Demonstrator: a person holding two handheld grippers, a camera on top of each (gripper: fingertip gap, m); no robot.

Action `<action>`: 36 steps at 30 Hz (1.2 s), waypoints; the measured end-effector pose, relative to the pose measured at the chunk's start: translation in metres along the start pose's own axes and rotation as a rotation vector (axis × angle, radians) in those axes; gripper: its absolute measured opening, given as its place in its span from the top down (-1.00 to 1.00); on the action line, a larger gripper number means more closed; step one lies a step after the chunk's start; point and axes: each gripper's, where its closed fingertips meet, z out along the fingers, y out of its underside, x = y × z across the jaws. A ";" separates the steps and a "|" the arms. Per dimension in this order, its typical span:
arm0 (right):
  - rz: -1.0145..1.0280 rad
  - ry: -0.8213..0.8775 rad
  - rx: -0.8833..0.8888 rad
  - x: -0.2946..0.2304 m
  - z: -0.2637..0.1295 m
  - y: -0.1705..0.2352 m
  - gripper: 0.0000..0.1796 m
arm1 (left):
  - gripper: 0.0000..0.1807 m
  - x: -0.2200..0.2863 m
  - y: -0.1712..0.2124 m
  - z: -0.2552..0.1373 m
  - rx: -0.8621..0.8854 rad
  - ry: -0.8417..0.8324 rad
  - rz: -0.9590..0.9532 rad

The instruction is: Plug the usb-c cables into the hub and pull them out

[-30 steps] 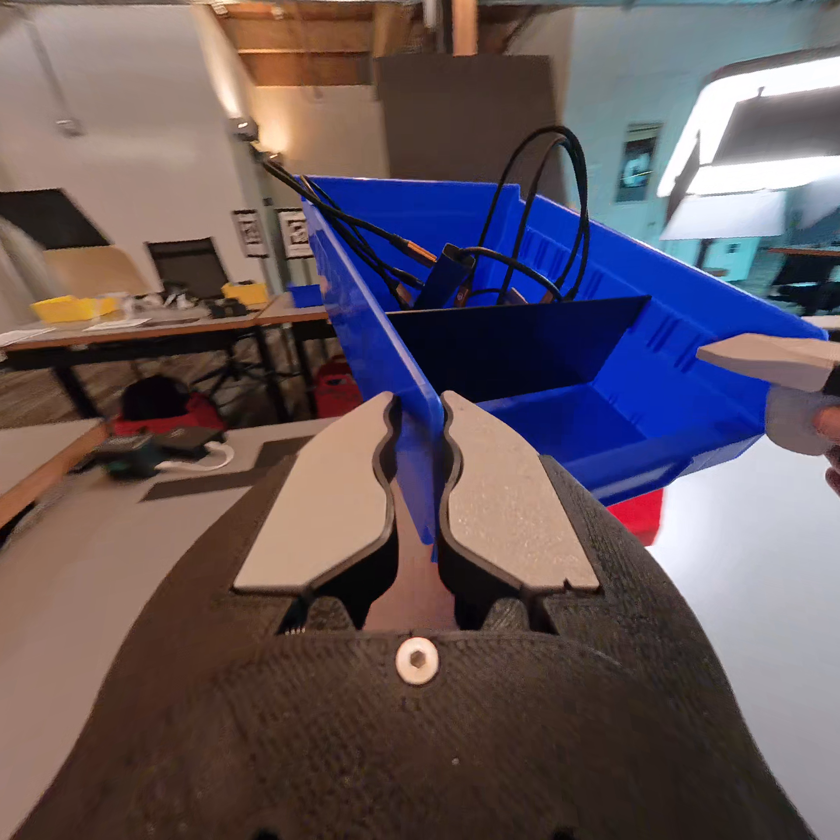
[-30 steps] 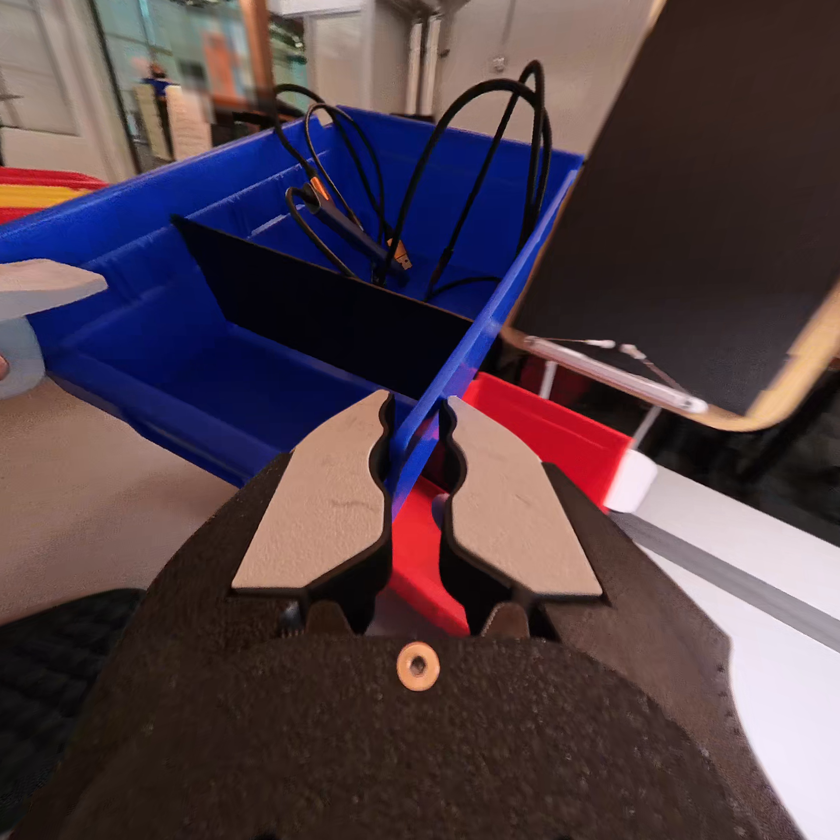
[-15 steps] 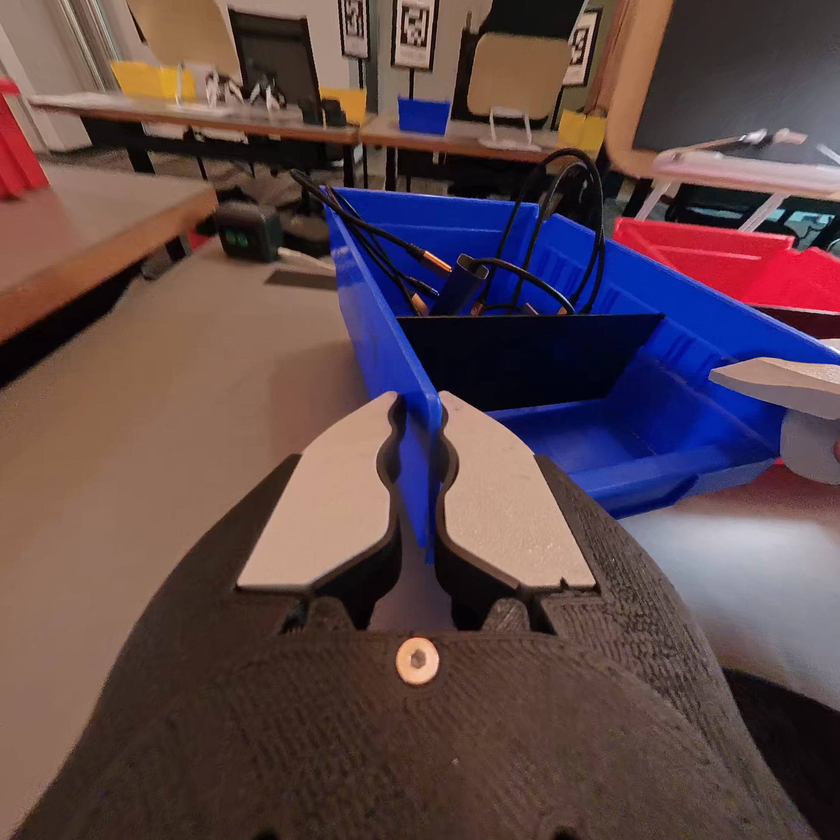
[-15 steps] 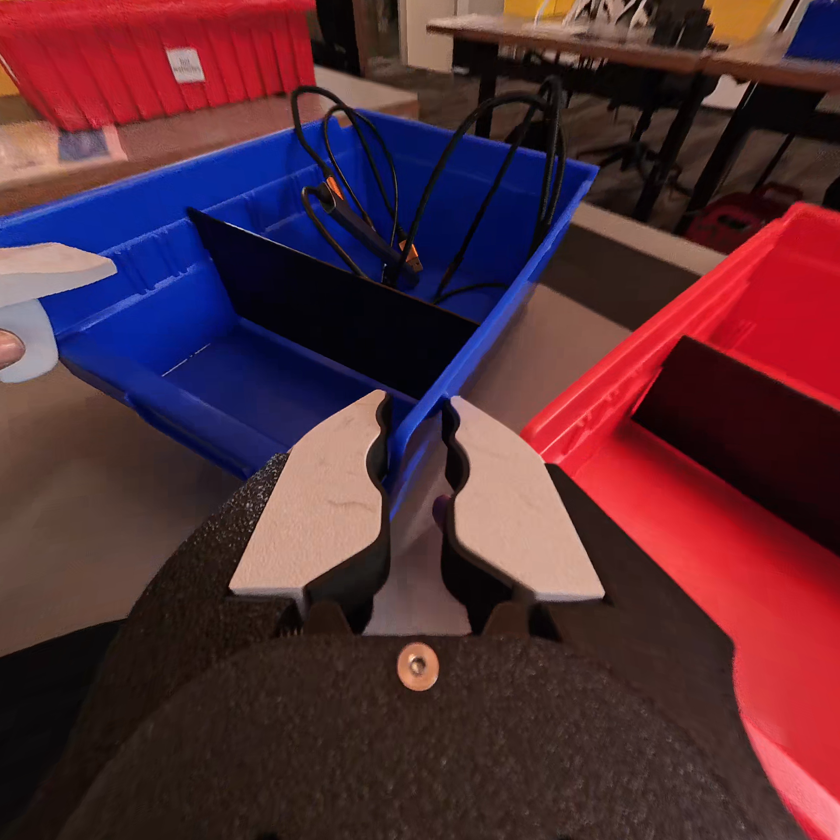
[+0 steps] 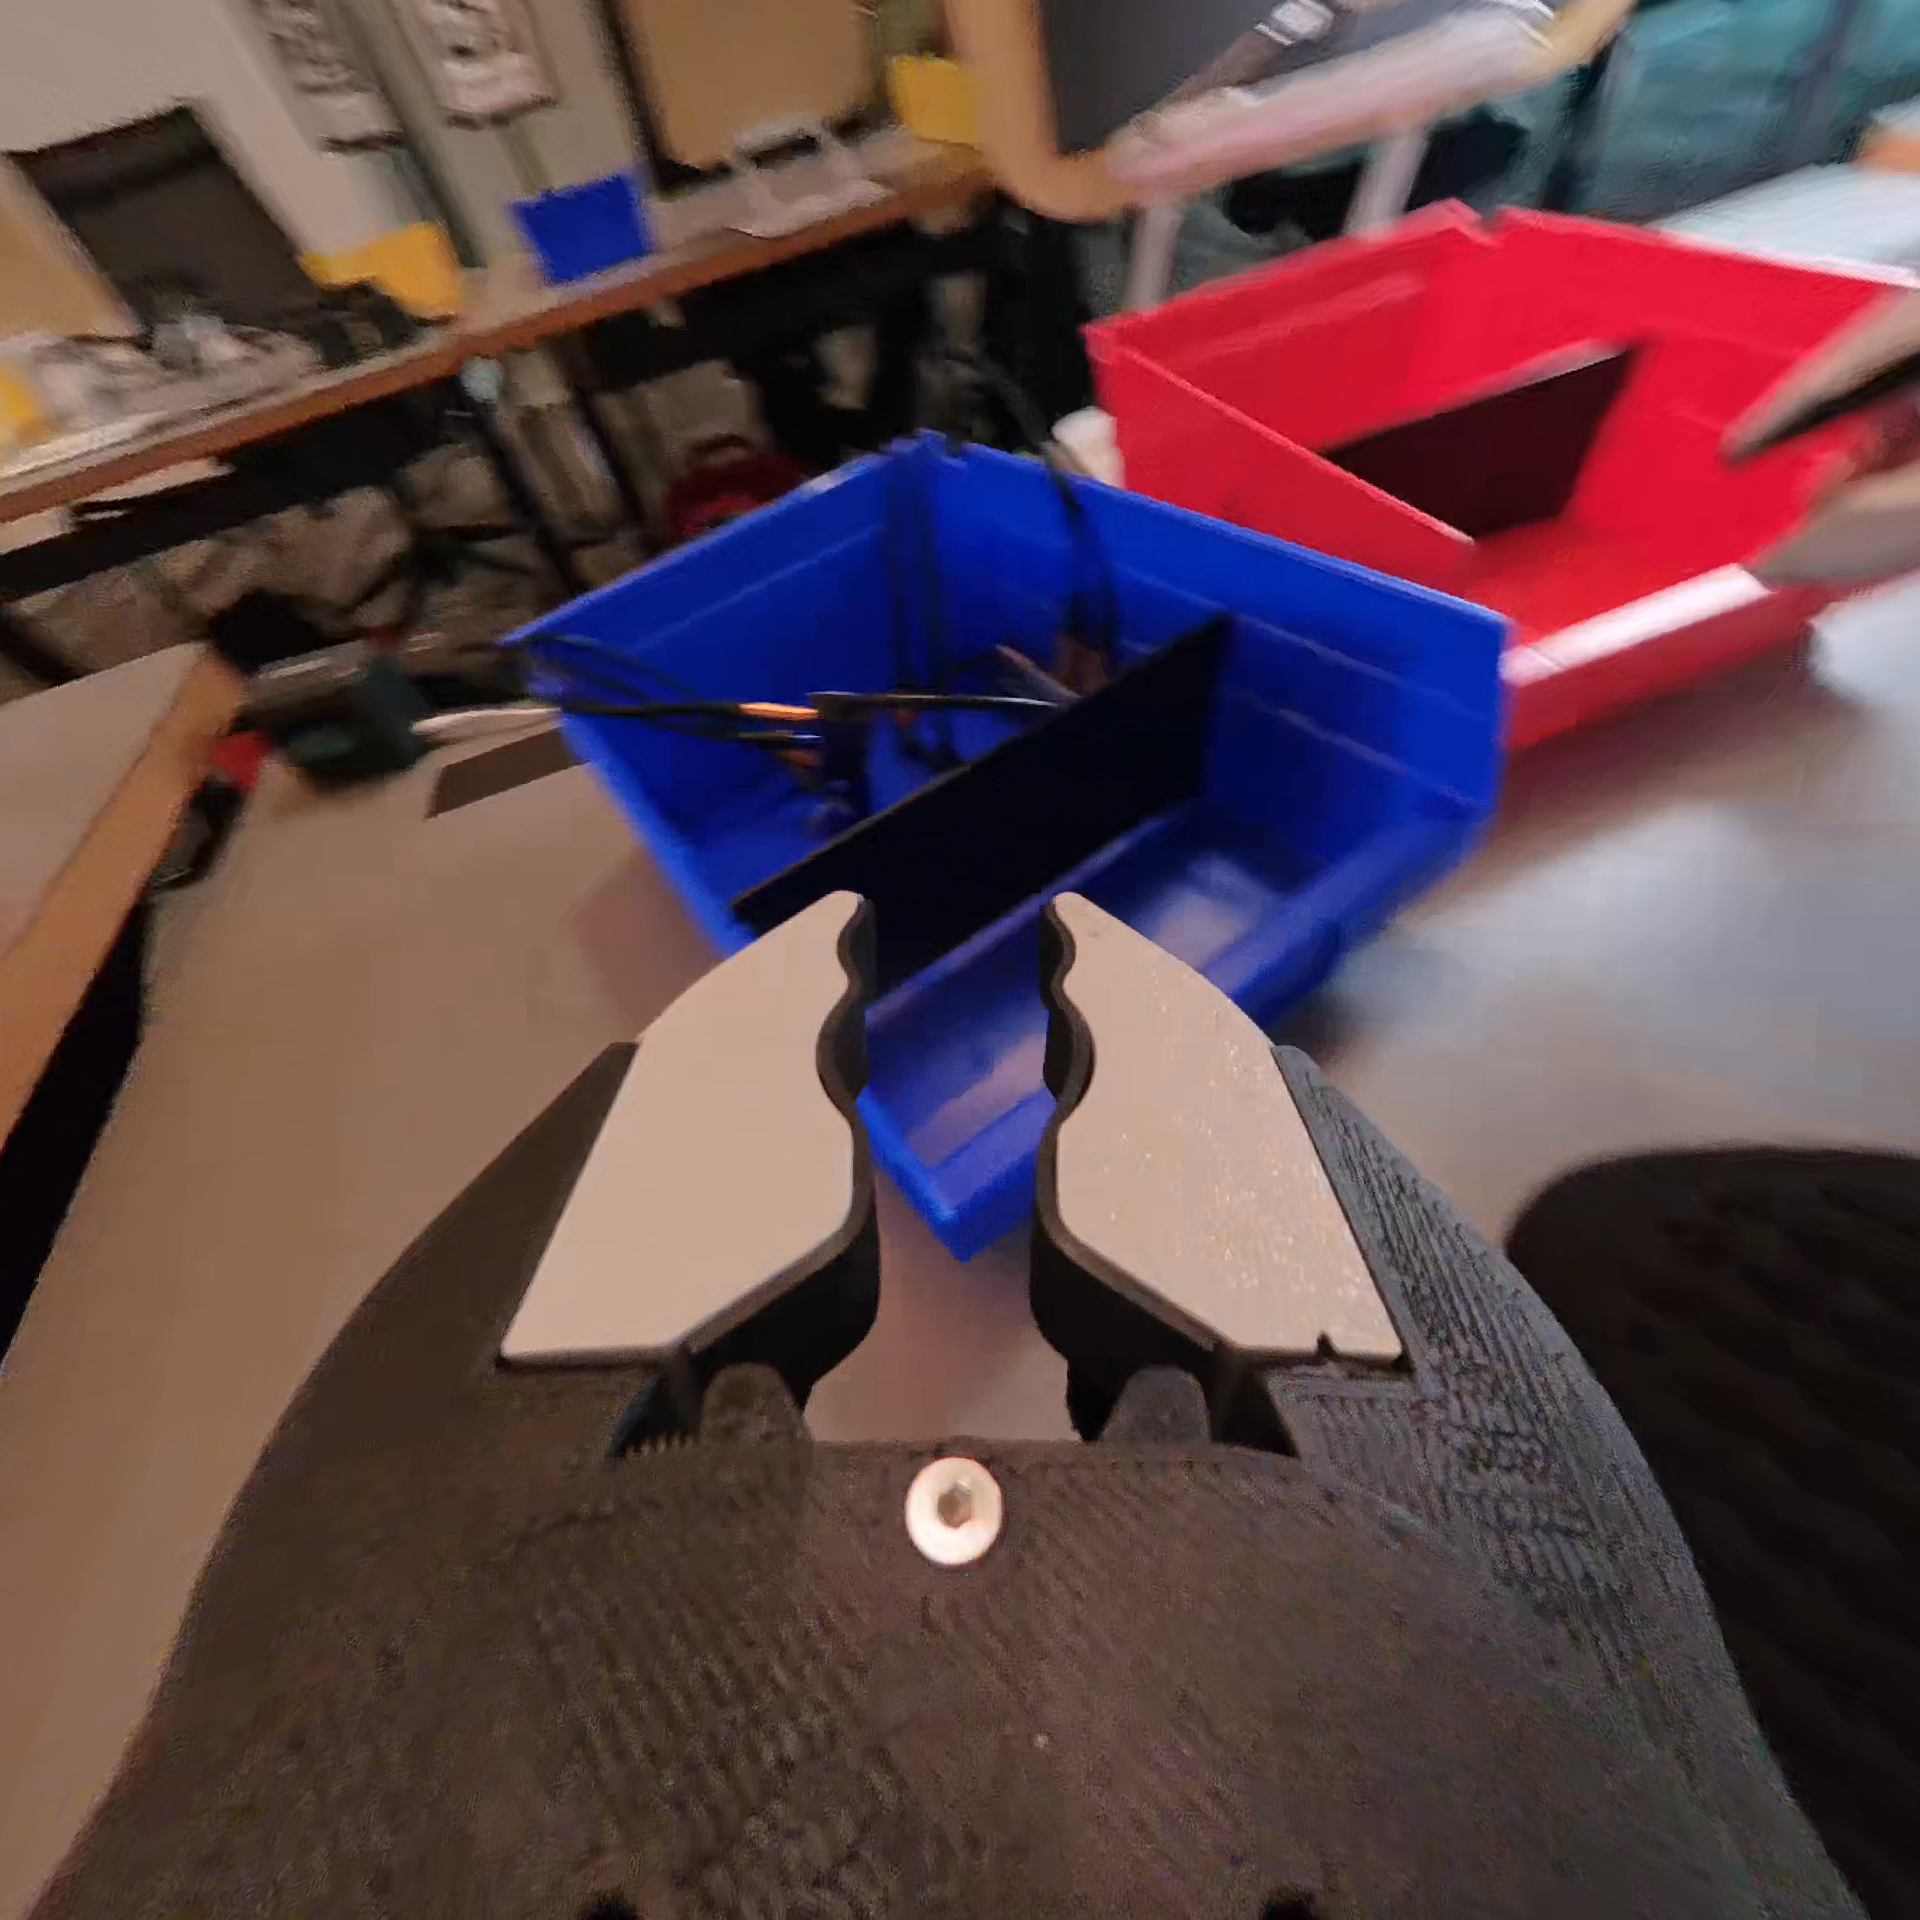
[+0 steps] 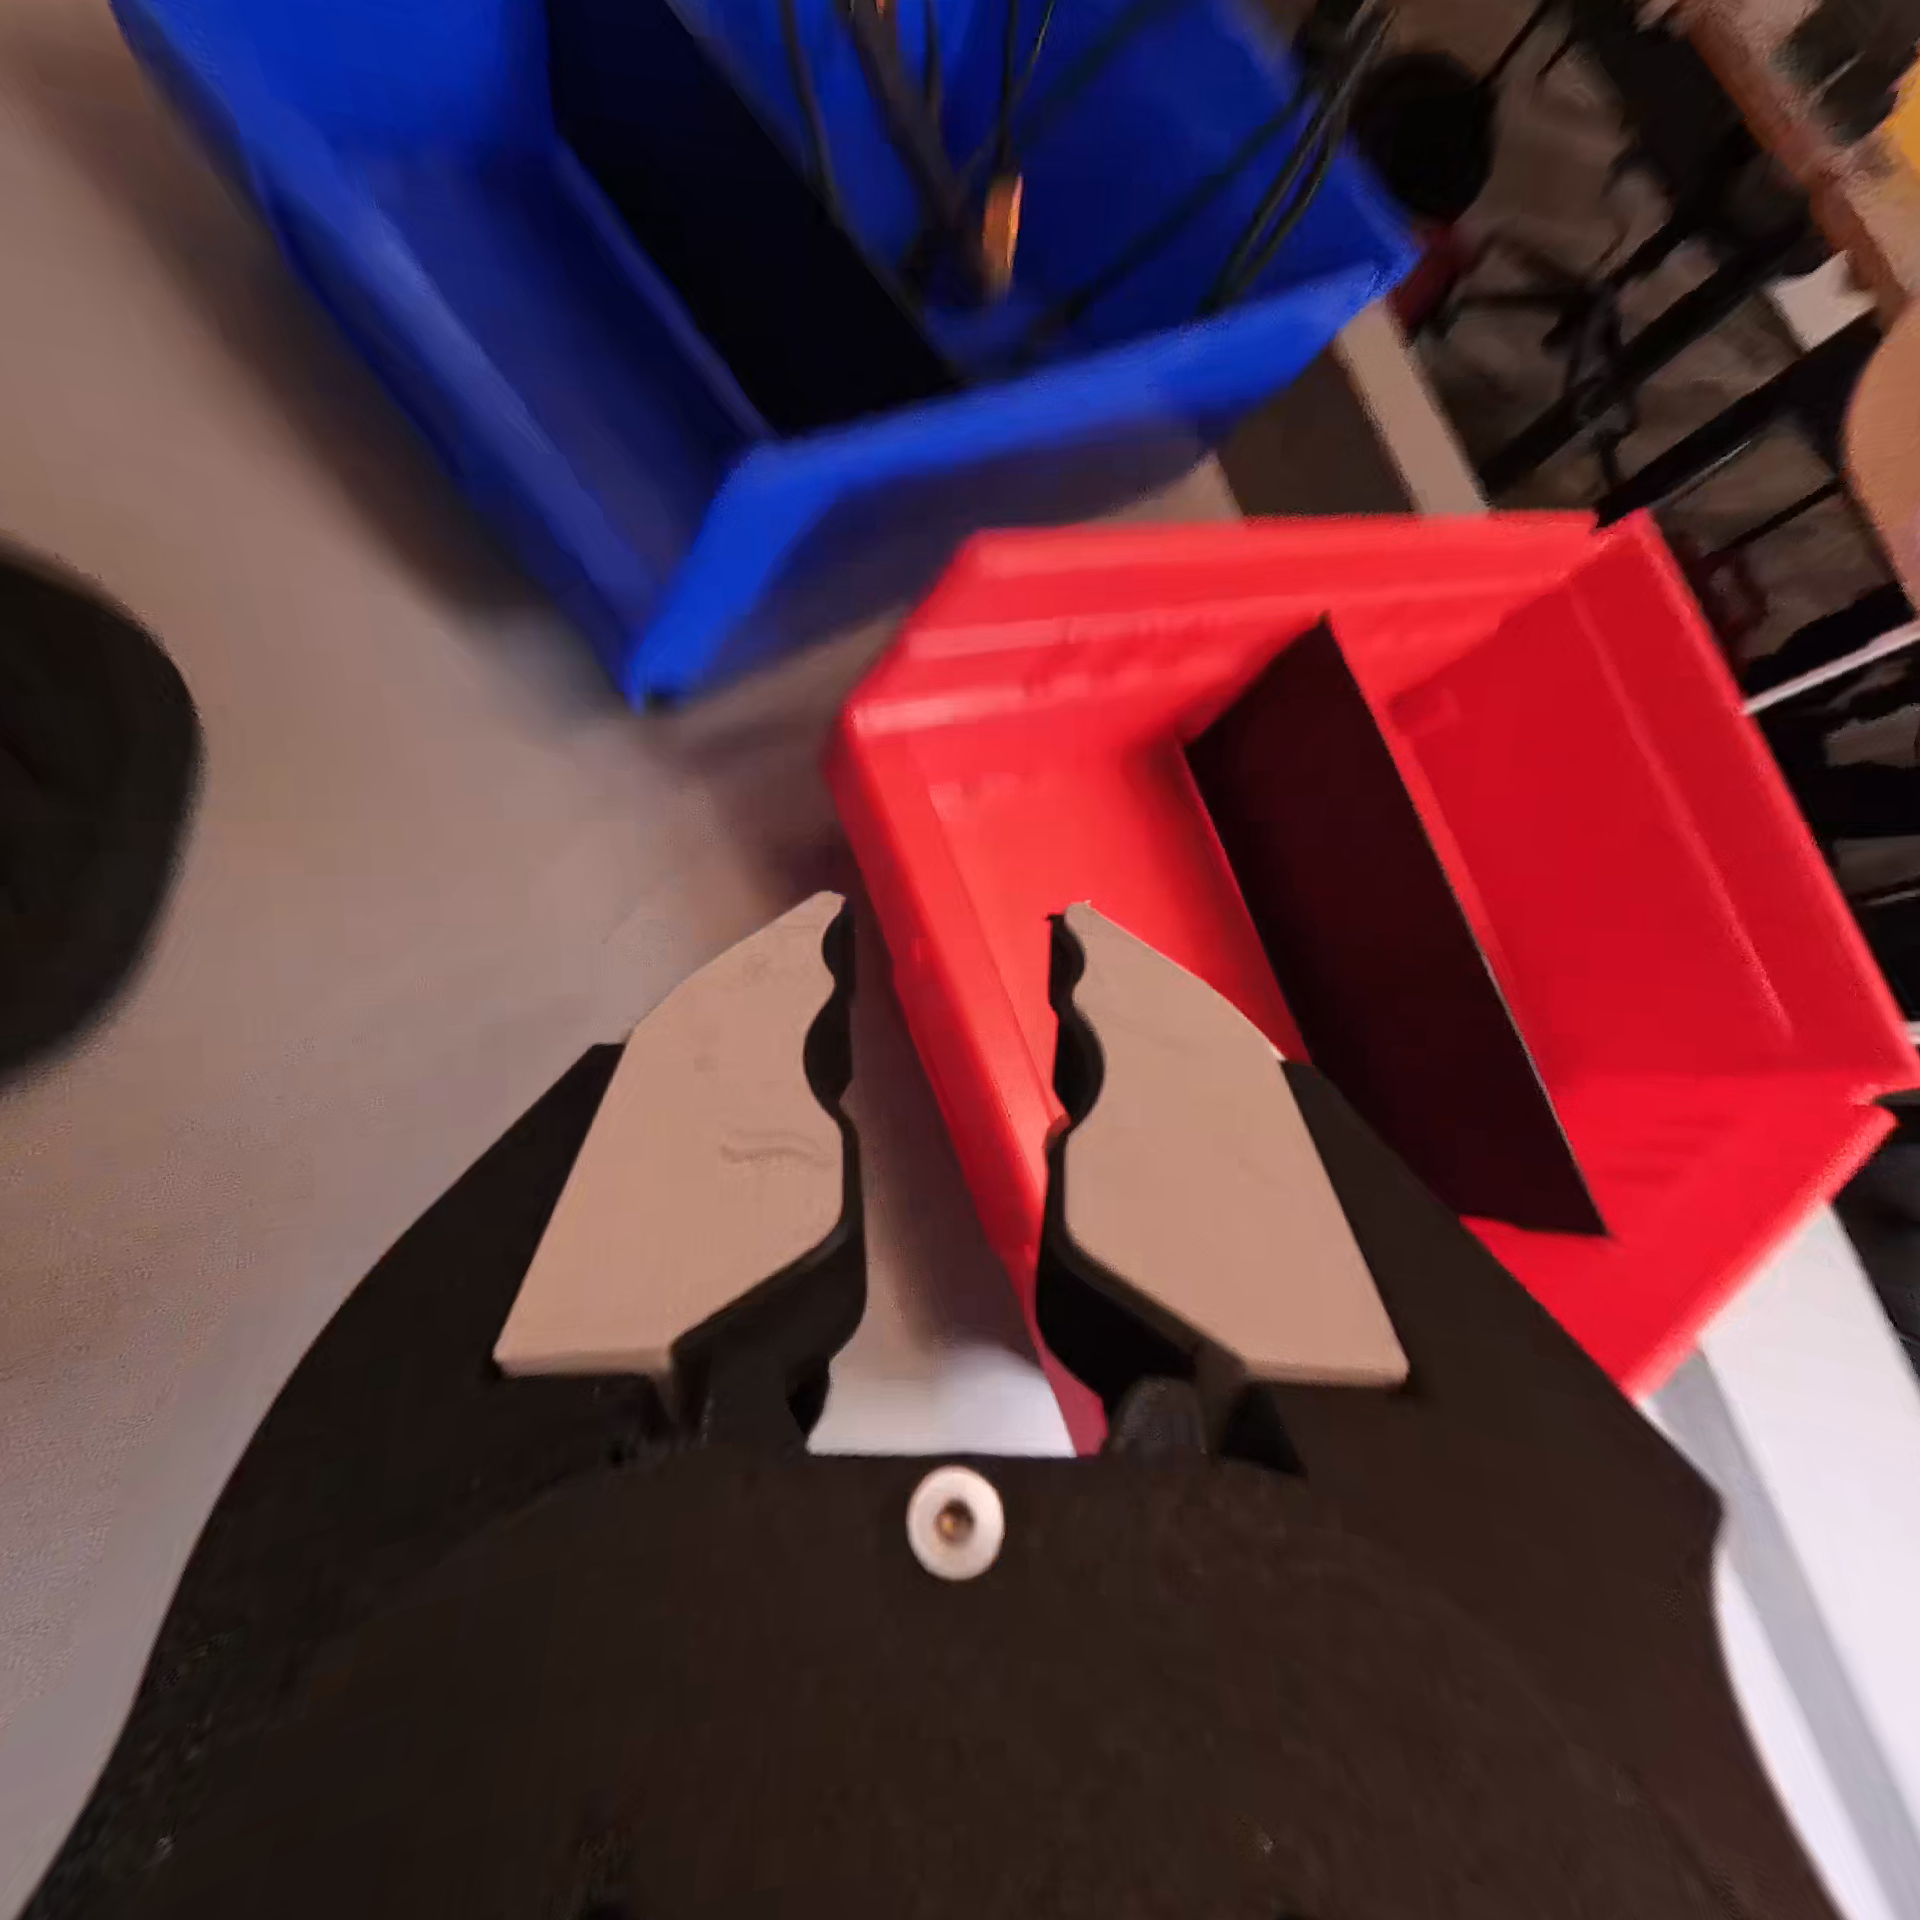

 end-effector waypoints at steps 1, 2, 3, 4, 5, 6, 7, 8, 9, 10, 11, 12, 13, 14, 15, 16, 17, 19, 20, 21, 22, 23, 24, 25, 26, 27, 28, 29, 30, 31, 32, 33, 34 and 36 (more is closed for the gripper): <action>-0.056 -0.026 -0.086 0.001 0.002 0.015 0.56 | 0.66 0.015 0.000 0.007 -0.038 0.074 0.058; -0.108 -0.030 -0.152 0.003 0.005 0.026 0.53 | 0.64 0.029 0.002 0.015 -0.083 0.142 0.119; -0.167 -0.028 -0.201 0.005 0.010 0.033 0.52 | 0.60 0.042 0.008 0.024 -0.139 0.196 0.177; -0.220 -0.038 -0.257 0.005 0.016 0.042 0.50 | 0.54 0.051 0.015 0.033 -0.201 0.238 0.236; -0.259 -0.060 -0.318 0.003 0.024 0.051 0.48 | 0.51 0.058 0.023 0.042 -0.263 0.267 0.296; -0.288 -0.075 -0.361 0.002 0.032 0.059 0.48 | 0.49 0.063 0.032 0.052 -0.324 0.290 0.349; -0.309 -0.082 -0.389 0.002 0.040 0.066 0.52 | 0.46 0.067 0.041 0.060 -0.383 0.314 0.392; -0.323 -0.079 -0.412 0.003 0.046 0.072 0.60 | 0.43 0.070 0.050 0.067 -0.440 0.340 0.425; -0.337 -0.060 -0.416 0.006 0.051 0.076 0.66 | 0.45 0.073 0.058 0.073 -0.489 0.365 0.452; -0.332 -0.060 -0.394 0.006 0.051 0.075 0.66 | 0.50 0.076 0.064 0.077 -0.523 0.391 0.472; -0.301 -0.065 -0.403 0.006 0.047 0.078 0.66 | 0.53 0.080 0.068 0.080 -0.541 0.424 0.481; -0.294 -0.071 -0.401 0.006 0.042 0.082 0.65 | 0.61 0.084 0.070 0.082 -0.546 0.447 0.488; -0.302 -0.072 -0.395 0.005 0.036 0.086 0.65 | 0.62 0.085 0.069 0.084 -0.539 0.448 0.501; -0.300 -0.068 -0.399 0.004 0.029 0.093 0.65 | 0.64 0.087 0.068 0.085 -0.533 0.446 0.513; -0.298 -0.061 -0.404 0.003 0.021 0.099 0.65 | 0.65 0.089 0.067 0.086 -0.524 0.441 0.527; -0.288 -0.050 -0.409 0.002 0.013 0.106 0.65 | 0.67 0.092 0.066 0.088 -0.509 0.437 0.539; -0.274 -0.042 -0.420 0.002 0.004 0.113 0.66 | 0.68 0.094 0.065 0.089 -0.494 0.433 0.542; -0.238 -0.020 -0.438 0.004 -0.013 0.130 0.66 | 0.69 0.097 0.064 0.091 -0.484 0.415 0.530; -0.222 -0.009 -0.449 0.006 -0.021 0.138 0.67 | 0.69 0.097 0.064 0.092 -0.477 0.408 0.534; -0.208 0.003 -0.458 0.009 -0.029 0.147 0.66 | 0.69 0.098 0.064 0.092 -0.470 0.403 0.536; -0.194 0.015 -0.466 0.013 -0.036 0.155 0.66 | 0.69 0.098 0.065 0.093 -0.466 0.399 0.536; -0.180 0.029 -0.477 0.017 -0.043 0.163 0.66 | 0.68 0.098 0.066 0.095 -0.466 0.395 0.535; -0.164 0.042 -0.487 0.021 -0.049 0.171 0.66 | 0.68 0.099 0.068 0.096 -0.468 0.389 0.535; -0.147 0.054 -0.500 0.025 -0.054 0.178 0.66 | 0.68 0.099 0.068 0.098 -0.469 0.384 0.535; -0.131 0.065 -0.514 0.030 -0.059 0.185 0.66 | 0.67 0.100 0.068 0.098 -0.469 0.381 0.536; -0.117 0.074 -0.527 0.035 -0.063 0.191 0.66 | 0.67 0.100 0.068 0.099 -0.470 0.380 0.534; -0.104 0.082 -0.537 0.040 -0.066 0.196 0.67 | 0.67 0.100 0.068 0.099 -0.471 0.380 0.533; -0.094 0.090 -0.545 0.045 -0.068 0.202 0.66 | 0.68 0.100 0.068 0.099 -0.471 0.380 0.534; -0.084 0.096 -0.551 0.051 -0.070 0.206 0.66 | 0.68 0.101 0.068 0.099 -0.472 0.380 0.534; -0.072 0.100 -0.562 0.057 -0.071 0.211 0.66 | 0.68 0.101 0.067 0.100 -0.472 0.380 0.534; -0.067 0.101 -0.570 0.063 -0.072 0.215 0.66 | 0.68 0.101 0.067 0.101 -0.471 0.380 0.535; -0.062 0.101 -0.576 0.068 -0.072 0.218 0.67 | 0.68 0.101 0.067 0.101 -0.472 0.380 0.536; -0.053 0.103 -0.585 0.073 -0.073 0.222 0.66 | 0.68 0.101 0.066 0.103 -0.471 0.380 0.539; -0.040 0.100 -0.602 0.082 -0.073 0.228 0.66 | 0.67 0.100 0.065 0.107 -0.468 0.380 0.548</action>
